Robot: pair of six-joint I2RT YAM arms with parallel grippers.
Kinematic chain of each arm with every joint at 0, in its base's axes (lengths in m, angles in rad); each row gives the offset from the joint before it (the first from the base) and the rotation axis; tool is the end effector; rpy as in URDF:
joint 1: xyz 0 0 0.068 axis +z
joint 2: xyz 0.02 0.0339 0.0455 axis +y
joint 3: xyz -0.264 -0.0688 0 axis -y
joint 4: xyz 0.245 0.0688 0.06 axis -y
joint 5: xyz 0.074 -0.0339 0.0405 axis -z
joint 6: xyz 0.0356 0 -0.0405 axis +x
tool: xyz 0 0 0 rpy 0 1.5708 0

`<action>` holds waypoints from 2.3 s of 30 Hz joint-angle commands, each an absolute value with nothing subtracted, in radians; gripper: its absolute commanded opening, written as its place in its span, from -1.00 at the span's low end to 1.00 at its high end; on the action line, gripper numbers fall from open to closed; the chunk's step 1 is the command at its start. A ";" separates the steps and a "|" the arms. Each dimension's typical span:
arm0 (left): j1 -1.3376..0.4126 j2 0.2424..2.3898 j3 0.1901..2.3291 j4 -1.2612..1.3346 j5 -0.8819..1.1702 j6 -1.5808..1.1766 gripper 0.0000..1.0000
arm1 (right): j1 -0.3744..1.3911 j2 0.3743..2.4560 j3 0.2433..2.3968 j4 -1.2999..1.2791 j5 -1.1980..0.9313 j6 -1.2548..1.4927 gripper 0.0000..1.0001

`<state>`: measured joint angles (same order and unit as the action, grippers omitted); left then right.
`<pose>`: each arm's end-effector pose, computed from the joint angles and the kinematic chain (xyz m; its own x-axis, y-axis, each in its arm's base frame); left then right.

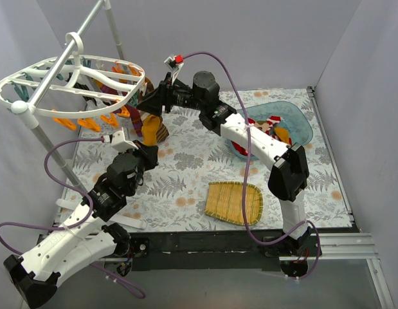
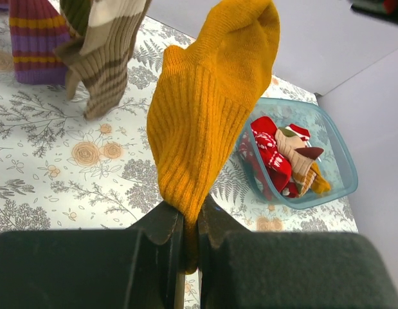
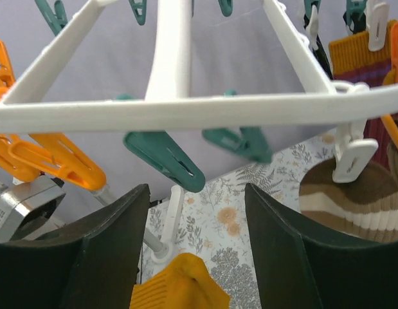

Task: Remove the socks clipped to the hanger
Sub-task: Remove the sock from the hanger, then place the sock in the bin.

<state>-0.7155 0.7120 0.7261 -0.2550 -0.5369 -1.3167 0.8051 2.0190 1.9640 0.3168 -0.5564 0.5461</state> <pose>0.1371 -0.0950 0.3245 -0.2280 -0.9038 -0.3622 -0.1268 0.3964 -0.9093 0.3212 0.3612 0.4248 -0.3483 0.2741 -0.8964 -0.9184 0.0917 0.3849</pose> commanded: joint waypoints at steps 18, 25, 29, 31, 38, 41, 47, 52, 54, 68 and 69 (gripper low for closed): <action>-0.729 0.873 0.713 -0.075 -0.359 -1.304 -1.00 | 0.784 1.245 1.247 0.174 0.183 0.405 0.76; -0.920 1.092 0.778 0.101 -0.466 -1.289 -1.00 | 0.781 0.934 1.049 0.049 0.371 0.387 0.79; -0.997 1.284 0.863 0.198 -0.448 -1.270 -1.00 | 0.781 0.800 1.022 -0.050 0.417 0.391 0.78; -1.009 1.414 0.923 0.238 -0.428 -1.252 -1.00 | 0.781 0.761 1.020 -0.086 0.433 0.396 0.78; -1.026 1.759 1.199 0.339 -0.298 -1.145 -1.00 | 0.781 0.626 1.052 -0.233 0.494 0.393 0.78; -1.025 1.900 1.333 0.364 -0.249 -1.118 -1.00 | 0.781 0.621 1.084 -0.276 0.494 0.390 0.77; -1.026 2.120 1.596 0.387 -0.163 -1.054 -1.00 | 0.781 0.589 1.109 -0.330 0.506 0.387 0.76; -1.022 2.293 1.785 0.408 -0.130 -1.020 -0.92 | 0.781 0.574 1.131 -0.380 0.528 0.385 0.76; -1.017 2.362 1.848 0.394 -0.120 -1.020 -0.90 | 0.781 0.565 1.127 -0.387 0.526 0.385 0.76; -0.973 2.497 2.132 0.301 -0.081 -1.034 0.32 | 0.781 0.561 1.104 -0.428 0.545 0.379 0.77; -0.973 2.494 2.128 0.301 -0.078 -1.029 0.38 | 0.781 0.561 1.101 -0.428 0.548 0.379 0.77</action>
